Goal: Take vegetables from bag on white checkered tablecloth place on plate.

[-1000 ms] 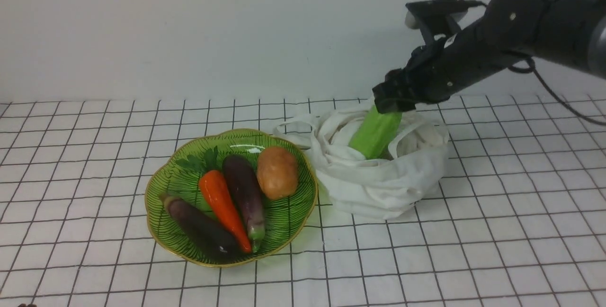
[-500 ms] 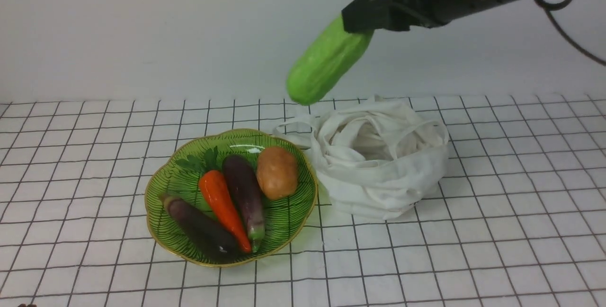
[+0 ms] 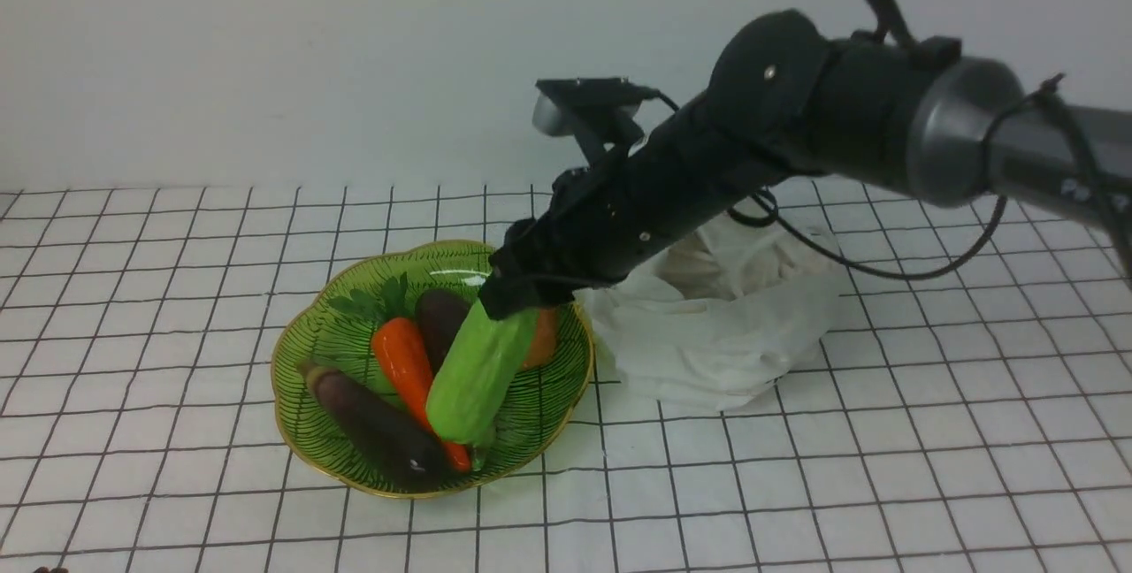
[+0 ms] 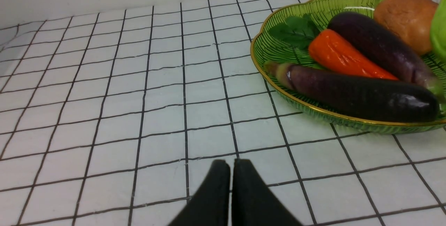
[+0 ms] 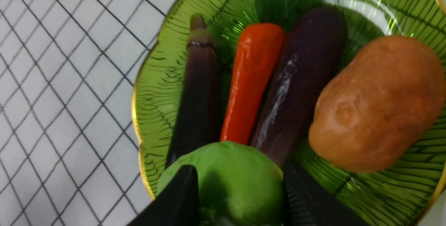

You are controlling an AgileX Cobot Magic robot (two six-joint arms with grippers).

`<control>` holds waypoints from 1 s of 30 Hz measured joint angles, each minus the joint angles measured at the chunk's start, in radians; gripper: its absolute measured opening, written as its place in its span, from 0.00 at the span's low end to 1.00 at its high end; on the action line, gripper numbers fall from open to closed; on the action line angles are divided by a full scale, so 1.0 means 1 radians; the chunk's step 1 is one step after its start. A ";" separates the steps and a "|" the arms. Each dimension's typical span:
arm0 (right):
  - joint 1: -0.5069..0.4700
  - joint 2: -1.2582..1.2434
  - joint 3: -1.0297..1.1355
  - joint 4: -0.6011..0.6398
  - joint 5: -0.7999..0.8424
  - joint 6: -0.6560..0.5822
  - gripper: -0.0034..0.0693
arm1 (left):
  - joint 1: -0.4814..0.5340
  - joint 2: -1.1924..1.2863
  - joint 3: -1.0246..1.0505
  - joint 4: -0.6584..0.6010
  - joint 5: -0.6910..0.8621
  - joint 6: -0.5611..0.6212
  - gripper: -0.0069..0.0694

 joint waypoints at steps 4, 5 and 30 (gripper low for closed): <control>0.000 0.043 0.000 -0.019 -0.029 0.015 0.44 | 0.000 0.000 0.000 0.000 0.000 0.000 0.08; 0.000 0.046 0.000 -0.019 -0.031 0.018 0.44 | 0.000 0.000 0.000 0.000 0.000 0.000 0.08; 0.002 -0.348 -0.002 -0.524 0.005 0.269 0.54 | 0.000 0.000 0.000 0.000 0.000 0.000 0.08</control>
